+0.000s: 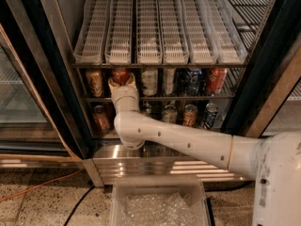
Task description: Pick coke can from middle shelf of fridge
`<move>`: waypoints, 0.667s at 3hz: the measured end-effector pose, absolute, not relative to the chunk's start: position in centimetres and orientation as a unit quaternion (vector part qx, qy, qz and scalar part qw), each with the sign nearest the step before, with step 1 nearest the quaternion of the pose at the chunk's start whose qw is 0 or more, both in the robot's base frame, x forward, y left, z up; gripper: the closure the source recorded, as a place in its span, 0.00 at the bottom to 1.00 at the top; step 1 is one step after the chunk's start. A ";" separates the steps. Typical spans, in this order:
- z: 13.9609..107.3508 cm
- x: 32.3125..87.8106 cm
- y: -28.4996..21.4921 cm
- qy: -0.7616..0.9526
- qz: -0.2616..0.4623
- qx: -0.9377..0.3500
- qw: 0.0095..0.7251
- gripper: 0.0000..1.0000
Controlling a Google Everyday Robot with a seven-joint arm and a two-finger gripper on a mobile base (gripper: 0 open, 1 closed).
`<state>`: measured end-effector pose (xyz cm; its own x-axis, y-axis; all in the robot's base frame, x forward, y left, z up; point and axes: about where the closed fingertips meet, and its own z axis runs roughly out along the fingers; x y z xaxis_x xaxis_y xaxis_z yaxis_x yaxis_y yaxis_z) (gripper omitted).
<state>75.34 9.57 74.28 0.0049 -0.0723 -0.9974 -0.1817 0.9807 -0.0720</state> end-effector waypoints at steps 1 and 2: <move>74.9 74.8 9.5 0.700 0.043 -0.091 0.707 1.00; 75.8 73.9 9.1 0.693 0.049 -0.090 0.714 1.00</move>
Offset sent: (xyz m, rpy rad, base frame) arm -0.0261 -0.0089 0.0271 0.0327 -0.0493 0.0239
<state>73.92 9.13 75.84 0.0346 -0.0543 -0.9979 -0.1941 0.9791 -0.0600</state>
